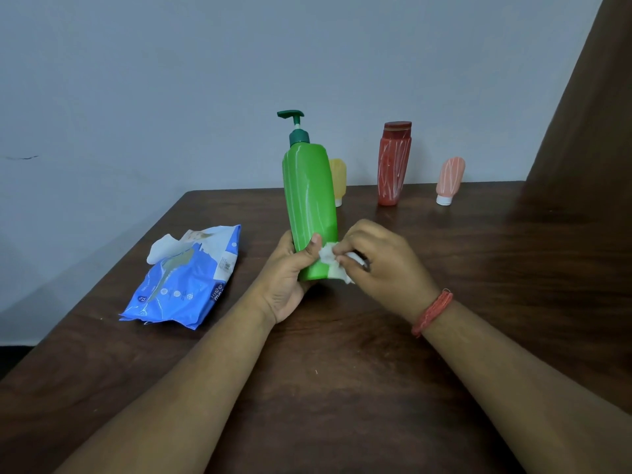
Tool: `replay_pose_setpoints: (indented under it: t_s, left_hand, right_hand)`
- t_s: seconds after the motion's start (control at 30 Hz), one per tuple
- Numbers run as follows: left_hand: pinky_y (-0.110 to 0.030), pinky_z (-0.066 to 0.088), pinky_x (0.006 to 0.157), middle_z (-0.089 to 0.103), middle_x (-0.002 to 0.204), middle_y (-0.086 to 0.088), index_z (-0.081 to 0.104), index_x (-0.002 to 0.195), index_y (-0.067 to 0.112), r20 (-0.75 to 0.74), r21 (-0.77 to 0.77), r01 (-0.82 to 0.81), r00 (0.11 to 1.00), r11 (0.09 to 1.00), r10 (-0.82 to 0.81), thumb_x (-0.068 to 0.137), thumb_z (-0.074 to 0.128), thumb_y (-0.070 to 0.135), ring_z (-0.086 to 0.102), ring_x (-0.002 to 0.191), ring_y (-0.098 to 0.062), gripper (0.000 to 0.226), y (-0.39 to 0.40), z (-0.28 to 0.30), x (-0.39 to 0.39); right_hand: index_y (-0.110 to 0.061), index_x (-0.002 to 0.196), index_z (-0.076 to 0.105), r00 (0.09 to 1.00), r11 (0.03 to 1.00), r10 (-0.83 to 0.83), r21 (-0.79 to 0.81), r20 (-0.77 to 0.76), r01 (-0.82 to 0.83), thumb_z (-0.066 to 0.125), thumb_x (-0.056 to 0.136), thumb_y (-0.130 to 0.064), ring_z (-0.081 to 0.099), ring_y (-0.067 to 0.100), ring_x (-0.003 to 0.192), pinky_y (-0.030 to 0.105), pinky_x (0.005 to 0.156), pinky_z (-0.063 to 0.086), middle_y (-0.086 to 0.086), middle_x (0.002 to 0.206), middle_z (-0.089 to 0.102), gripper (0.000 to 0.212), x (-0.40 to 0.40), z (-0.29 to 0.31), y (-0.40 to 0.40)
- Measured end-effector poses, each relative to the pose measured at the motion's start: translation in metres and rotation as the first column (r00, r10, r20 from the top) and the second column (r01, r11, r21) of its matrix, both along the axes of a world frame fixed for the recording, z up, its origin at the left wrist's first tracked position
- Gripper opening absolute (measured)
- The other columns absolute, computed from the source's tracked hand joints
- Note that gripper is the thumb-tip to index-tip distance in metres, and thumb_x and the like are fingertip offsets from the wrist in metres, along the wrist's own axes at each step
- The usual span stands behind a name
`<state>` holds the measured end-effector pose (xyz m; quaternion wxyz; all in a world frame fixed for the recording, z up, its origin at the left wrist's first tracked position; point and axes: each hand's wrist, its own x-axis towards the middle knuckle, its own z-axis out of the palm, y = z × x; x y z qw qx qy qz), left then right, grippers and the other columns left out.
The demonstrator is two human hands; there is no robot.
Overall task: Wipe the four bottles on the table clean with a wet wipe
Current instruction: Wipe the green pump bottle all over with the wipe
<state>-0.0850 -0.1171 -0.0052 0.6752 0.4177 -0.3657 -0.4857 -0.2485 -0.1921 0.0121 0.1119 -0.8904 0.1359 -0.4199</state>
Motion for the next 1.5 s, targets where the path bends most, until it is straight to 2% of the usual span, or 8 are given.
replay_pose_setpoints:
  t_s: [0.4,0.57,0.73,0.83,1.03,1.2,1.33,1.5]
  left_hand:
    - [-0.032,0.057,0.08,0.073,0.098,0.0,0.052,0.124,0.016,0.042,-0.004,0.018,0.999,1.0,-0.018,0.086,0.062,0.019,0.069,0.091,-0.015,0.039,-0.001,-0.001,-0.002]
    - [-0.034,0.058,0.08,0.075,0.104,0.002,0.053,0.123,0.018,0.06,0.003,0.045,0.997,0.999,-0.046,0.088,0.06,0.021,0.07,0.096,-0.014,0.036,0.0,-0.002,-0.004]
    - [-0.029,0.058,0.07,0.076,0.096,0.003,0.053,0.117,0.017,0.036,0.026,0.05,0.998,0.998,-0.051,0.1,0.048,0.007,0.071,0.089,-0.012,0.02,-0.001,-0.004,-0.002]
    - [-0.032,0.057,0.076,0.072,0.111,0.0,0.05,0.124,0.017,0.071,0.018,0.045,0.996,0.999,-0.046,0.092,0.063,0.02,0.07,0.099,-0.014,0.035,-0.001,-0.002,-0.005]
    - [-0.035,0.054,0.08,0.07,0.107,0.0,0.052,0.116,0.019,0.073,-0.001,0.032,0.997,0.999,-0.032,0.096,0.057,0.01,0.068,0.099,-0.017,0.022,-0.003,-0.006,-0.003]
    - [-0.031,0.052,0.089,0.067,0.117,0.0,0.047,0.131,0.019,0.227,0.018,0.066,0.972,0.998,-0.068,0.085,0.062,0.027,0.065,0.107,-0.013,0.049,-0.002,-0.006,-0.007]
    - [-0.034,0.05,0.092,0.066,0.118,-0.002,0.048,0.13,0.019,0.21,0.001,0.058,0.976,0.998,-0.057,0.085,0.063,0.026,0.063,0.109,-0.015,0.048,-0.002,-0.006,-0.007]
    - [-0.035,0.05,0.094,0.07,0.112,0.004,0.05,0.126,0.022,0.301,0.017,0.074,0.951,0.997,-0.076,0.086,0.063,0.027,0.065,0.107,-0.013,0.043,-0.001,-0.007,-0.008]
  right_hand:
    - [-0.007,0.095,0.073,0.997,0.995,0.029,-0.098,-0.066,-0.036,0.071,0.089,-0.008,0.06,0.013,0.084,0.028,0.074,0.052,0.002,0.095,0.062,0.007,-0.003,0.001,0.001]
    - [-0.006,0.097,0.072,0.99,0.994,-0.097,-0.037,0.101,0.101,0.07,0.09,-0.008,0.06,0.012,0.085,0.025,0.076,0.05,0.002,0.095,0.061,0.007,-0.001,0.003,-0.001]
    - [-0.011,0.098,0.074,0.997,0.988,-0.075,-0.135,-0.03,0.07,0.069,0.091,-0.015,0.061,0.015,0.086,0.031,0.071,0.052,-0.001,0.096,0.062,0.009,-0.005,0.001,0.001]
    - [-0.013,0.098,0.074,0.972,0.968,-0.219,-0.109,0.081,0.227,0.069,0.091,-0.016,0.061,0.017,0.087,0.034,0.072,0.052,-0.002,0.095,0.063,0.009,-0.006,0.005,-0.005]
    - [-0.006,0.093,0.074,0.991,0.962,-0.135,-0.238,0.01,0.134,0.072,0.089,-0.01,0.056,0.022,0.087,0.035,0.073,0.049,0.004,0.092,0.061,0.006,-0.003,0.004,-0.003]
    - [-0.002,0.096,0.073,0.953,0.961,-0.23,-0.109,0.199,0.255,0.07,0.089,-0.004,0.059,0.019,0.087,0.03,0.076,0.051,0.007,0.094,0.06,0.008,-0.005,0.011,-0.006]
    - [-0.001,0.095,0.074,0.984,0.968,-0.146,-0.193,0.097,0.163,0.072,0.088,-0.003,0.06,0.02,0.086,0.028,0.076,0.051,0.008,0.093,0.062,0.008,-0.004,0.008,-0.003]
    - [0.0,0.096,0.074,0.939,0.961,-0.237,-0.081,0.25,0.264,0.071,0.089,-0.001,0.058,0.015,0.086,0.022,0.079,0.049,0.009,0.095,0.061,0.008,-0.008,0.013,-0.009]
